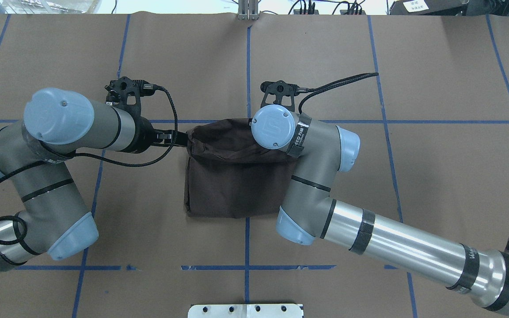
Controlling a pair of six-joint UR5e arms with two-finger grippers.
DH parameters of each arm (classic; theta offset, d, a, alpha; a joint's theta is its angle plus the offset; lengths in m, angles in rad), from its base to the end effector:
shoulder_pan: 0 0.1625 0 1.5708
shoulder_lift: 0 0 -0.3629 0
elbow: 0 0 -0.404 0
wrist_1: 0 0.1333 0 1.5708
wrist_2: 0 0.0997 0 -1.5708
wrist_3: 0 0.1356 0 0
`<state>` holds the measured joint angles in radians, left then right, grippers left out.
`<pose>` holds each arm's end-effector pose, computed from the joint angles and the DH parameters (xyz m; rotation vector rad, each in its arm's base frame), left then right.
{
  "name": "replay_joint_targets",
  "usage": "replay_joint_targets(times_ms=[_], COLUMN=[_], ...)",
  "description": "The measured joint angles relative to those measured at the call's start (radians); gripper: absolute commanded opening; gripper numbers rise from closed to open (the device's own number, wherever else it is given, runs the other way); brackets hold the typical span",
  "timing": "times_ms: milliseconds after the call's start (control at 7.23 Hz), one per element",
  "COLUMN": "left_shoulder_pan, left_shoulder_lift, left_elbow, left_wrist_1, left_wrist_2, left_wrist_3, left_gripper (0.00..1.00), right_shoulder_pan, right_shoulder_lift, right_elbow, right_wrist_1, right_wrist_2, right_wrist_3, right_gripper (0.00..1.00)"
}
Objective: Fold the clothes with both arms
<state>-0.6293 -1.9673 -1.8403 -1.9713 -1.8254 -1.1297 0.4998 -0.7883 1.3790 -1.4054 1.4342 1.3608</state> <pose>0.4436 -0.4456 0.2238 0.3428 1.0287 -0.0336 -0.5909 -0.4956 0.2242 0.3860 -0.6657 0.3271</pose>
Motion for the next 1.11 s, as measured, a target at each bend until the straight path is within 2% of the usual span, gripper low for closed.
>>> replay_joint_targets(times_ms=[277,415,553,691,830,1106], left_shoulder_pan=[-0.001,-0.001,-0.001,-0.001,-0.001,-0.001], left_shoulder_lift=[0.003,0.004,0.004,0.004,0.004,0.004], left_elbow=[0.001,0.001,0.002,0.002,0.003,0.003], left_wrist_1=[-0.003,-0.003,-0.003,-0.003,-0.003,-0.003], left_wrist_2=[-0.001,-0.002,-0.002,-0.002,-0.002,-0.002], left_wrist_3=[-0.003,-0.004,-0.005,-0.006,-0.007,-0.008], left_gripper=[1.0,1.0,1.0,1.0,1.0,1.0], right_shoulder_pan=[-0.003,-0.007,-0.013,-0.019,-0.022,-0.024], right_shoulder_lift=[-0.005,-0.006,-0.006,-0.007,-0.008,-0.01], right_elbow=[0.006,0.007,0.01,0.015,0.019,0.021], right_wrist_1=[-0.013,-0.014,-0.016,-0.018,-0.02,-0.021], right_wrist_2=[-0.003,-0.006,-0.013,-0.017,-0.019,-0.021], right_wrist_3=[0.0,0.0,0.001,0.003,0.015,0.04], right_gripper=[0.61,0.53,0.35,0.06,0.0,0.0])
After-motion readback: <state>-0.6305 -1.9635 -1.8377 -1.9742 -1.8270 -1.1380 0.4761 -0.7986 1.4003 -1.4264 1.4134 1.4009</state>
